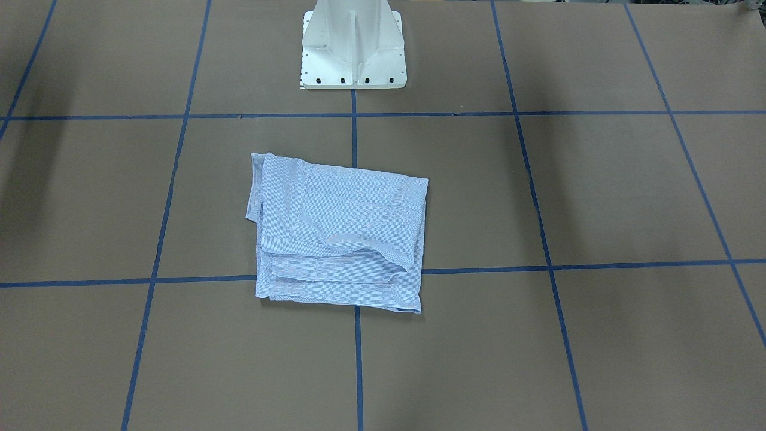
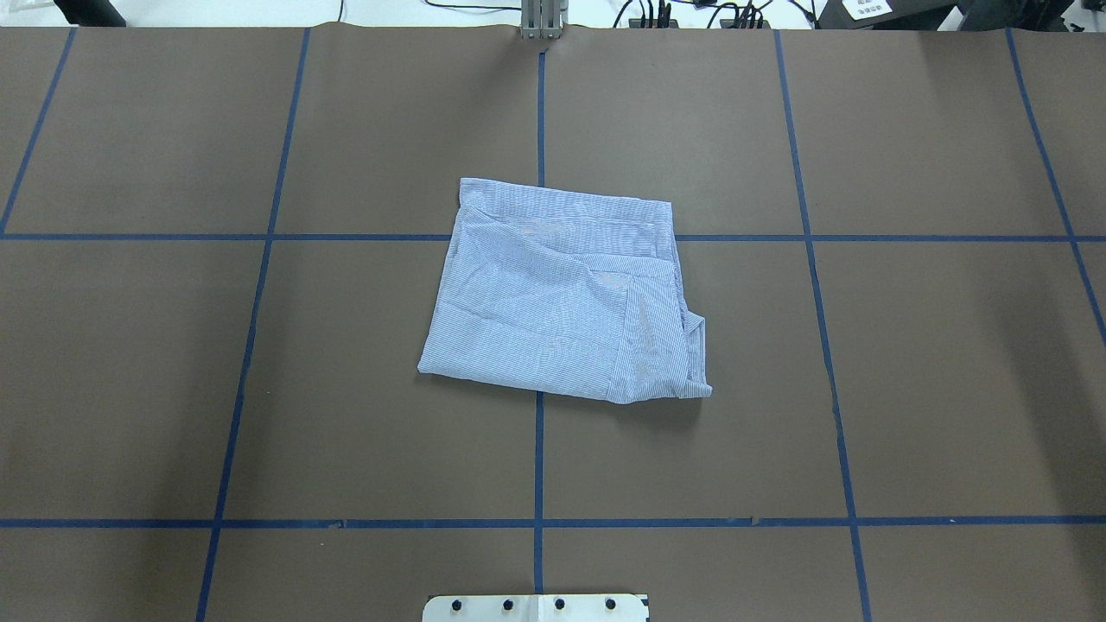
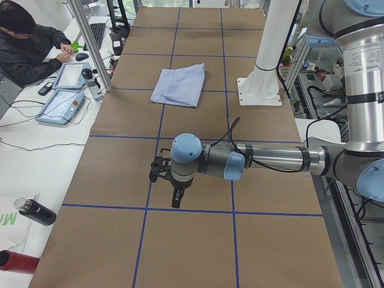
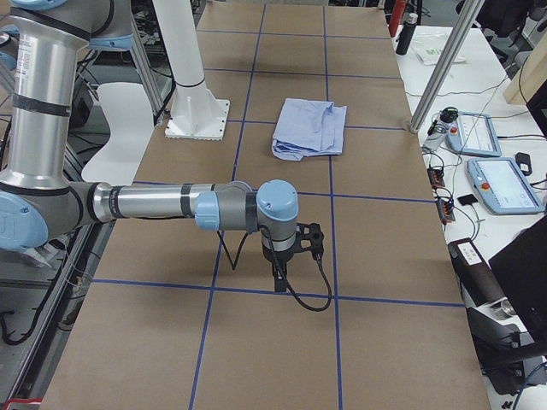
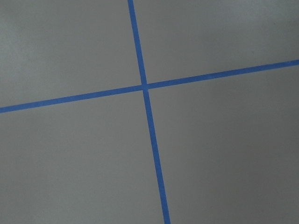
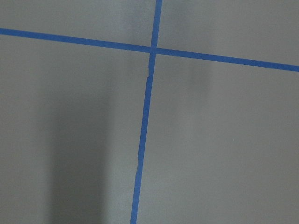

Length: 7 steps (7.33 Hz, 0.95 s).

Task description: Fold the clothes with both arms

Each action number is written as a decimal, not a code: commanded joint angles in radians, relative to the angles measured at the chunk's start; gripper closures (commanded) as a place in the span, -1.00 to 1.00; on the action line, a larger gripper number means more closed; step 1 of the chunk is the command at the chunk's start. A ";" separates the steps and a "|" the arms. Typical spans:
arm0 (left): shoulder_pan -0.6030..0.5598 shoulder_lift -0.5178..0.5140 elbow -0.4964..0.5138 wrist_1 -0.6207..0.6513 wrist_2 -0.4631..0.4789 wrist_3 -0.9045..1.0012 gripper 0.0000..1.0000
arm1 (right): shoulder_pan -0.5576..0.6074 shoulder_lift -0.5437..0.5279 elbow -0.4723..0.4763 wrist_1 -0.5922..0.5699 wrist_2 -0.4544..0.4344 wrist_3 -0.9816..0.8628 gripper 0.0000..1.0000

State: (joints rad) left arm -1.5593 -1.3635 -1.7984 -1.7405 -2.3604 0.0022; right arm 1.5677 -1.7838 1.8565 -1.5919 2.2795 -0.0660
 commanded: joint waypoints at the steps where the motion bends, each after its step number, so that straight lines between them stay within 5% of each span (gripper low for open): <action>1: 0.001 0.029 -0.024 -0.007 0.006 0.002 -1.00 | 0.000 0.001 0.006 0.001 0.000 0.000 -1.00; 7: -0.001 0.030 -0.033 -0.008 0.006 0.001 -1.00 | 0.000 -0.003 0.009 0.015 0.002 0.000 -1.00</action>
State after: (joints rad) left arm -1.5600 -1.3332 -1.8327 -1.7487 -2.3547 0.0035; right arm 1.5677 -1.7846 1.8623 -1.5790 2.2798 -0.0654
